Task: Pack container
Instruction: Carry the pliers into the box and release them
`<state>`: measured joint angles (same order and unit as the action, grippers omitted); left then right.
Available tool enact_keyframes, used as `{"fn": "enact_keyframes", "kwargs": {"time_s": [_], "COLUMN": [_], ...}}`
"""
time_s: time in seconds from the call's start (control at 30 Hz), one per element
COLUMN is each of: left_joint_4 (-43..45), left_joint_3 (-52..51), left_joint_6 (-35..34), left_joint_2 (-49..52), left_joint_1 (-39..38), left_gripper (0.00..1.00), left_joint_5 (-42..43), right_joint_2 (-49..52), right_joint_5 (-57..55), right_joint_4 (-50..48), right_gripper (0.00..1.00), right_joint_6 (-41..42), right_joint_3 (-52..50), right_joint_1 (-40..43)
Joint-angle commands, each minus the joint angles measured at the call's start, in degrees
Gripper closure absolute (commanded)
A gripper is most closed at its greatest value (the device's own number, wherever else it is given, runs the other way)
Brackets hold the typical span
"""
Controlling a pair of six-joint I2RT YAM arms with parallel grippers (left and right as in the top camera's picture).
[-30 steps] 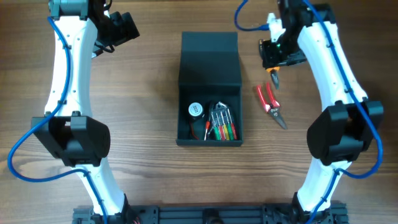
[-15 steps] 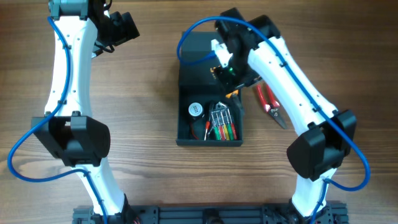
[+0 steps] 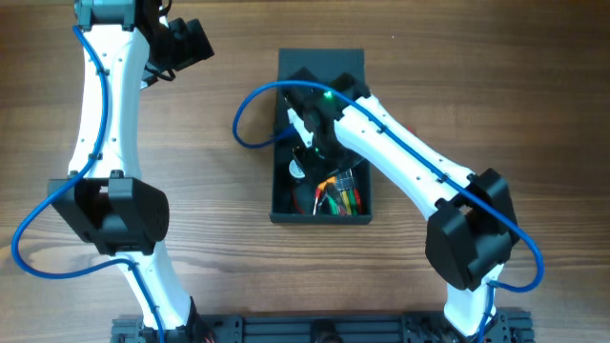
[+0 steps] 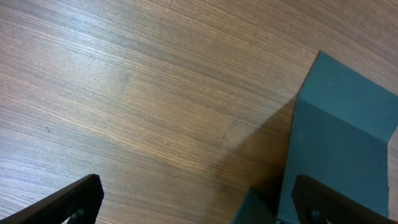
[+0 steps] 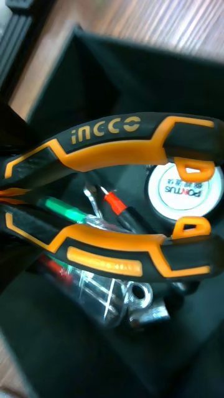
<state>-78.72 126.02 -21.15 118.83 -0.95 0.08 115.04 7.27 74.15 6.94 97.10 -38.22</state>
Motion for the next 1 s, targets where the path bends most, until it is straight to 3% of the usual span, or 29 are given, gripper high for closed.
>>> {"fn": "enact_keyframes", "kwargs": {"time_s": [0.0,0.23,0.97], "left_joint_4": [0.0,0.0,0.0], "left_joint_3": [0.63,0.63,0.63], "left_joint_6": [-0.33,-0.33,-0.33], "left_joint_2": [-0.66,-0.66,-0.66], "left_joint_1": [0.0,0.0,0.0], "left_gripper": [0.0,0.0,0.0], "left_joint_5": [0.48,0.48,0.48], "right_joint_2": [-1.66,-1.64,-1.64], "right_joint_5": [1.22,3.13,1.09], "right_joint_4": [-2.49,-8.57,-4.81], "right_gripper": [0.95,0.93,0.93], "right_joint_6": [2.14,1.27,-16.02], "right_joint_3": [-4.83,-9.81,-9.66], "right_joint_1": [-0.2,-0.17,4.87]}}
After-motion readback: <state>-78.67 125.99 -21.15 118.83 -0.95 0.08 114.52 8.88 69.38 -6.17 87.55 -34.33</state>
